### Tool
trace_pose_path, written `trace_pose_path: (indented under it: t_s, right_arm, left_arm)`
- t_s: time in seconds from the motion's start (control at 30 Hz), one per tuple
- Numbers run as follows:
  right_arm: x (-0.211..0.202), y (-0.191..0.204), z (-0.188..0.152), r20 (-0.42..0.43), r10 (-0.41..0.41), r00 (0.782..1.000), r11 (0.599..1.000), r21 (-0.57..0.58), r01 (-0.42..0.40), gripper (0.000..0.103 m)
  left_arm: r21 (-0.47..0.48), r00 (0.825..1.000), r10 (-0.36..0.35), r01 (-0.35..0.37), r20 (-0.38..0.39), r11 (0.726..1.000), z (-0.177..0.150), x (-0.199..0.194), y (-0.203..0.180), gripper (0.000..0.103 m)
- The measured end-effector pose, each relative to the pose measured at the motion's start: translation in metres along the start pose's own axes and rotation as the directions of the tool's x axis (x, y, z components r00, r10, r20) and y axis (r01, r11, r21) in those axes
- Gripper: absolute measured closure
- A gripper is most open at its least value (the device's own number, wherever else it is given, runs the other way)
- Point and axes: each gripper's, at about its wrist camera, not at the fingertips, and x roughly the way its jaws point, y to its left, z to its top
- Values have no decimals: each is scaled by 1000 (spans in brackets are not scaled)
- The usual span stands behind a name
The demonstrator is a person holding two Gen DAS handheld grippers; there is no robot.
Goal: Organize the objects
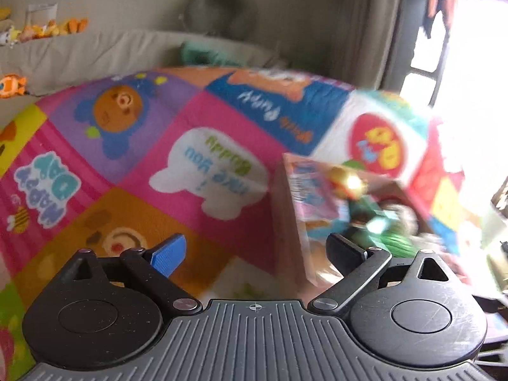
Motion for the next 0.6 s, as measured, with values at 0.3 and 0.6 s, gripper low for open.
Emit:
trace_pose_path:
  t_s: [0.3, 0.6]
  right_arm:
    - [-46, -2, -44, 17, -26, 1000, 995, 95, 24, 0]
    - [-27, -11, -52, -111, -84, 990, 987, 128, 99, 0]
  left_arm:
    - [46, 995, 23, -18, -93, 999, -88, -56, -51, 4]
    - [183, 975, 207, -190, -79, 965, -111, -33, -78, 4]
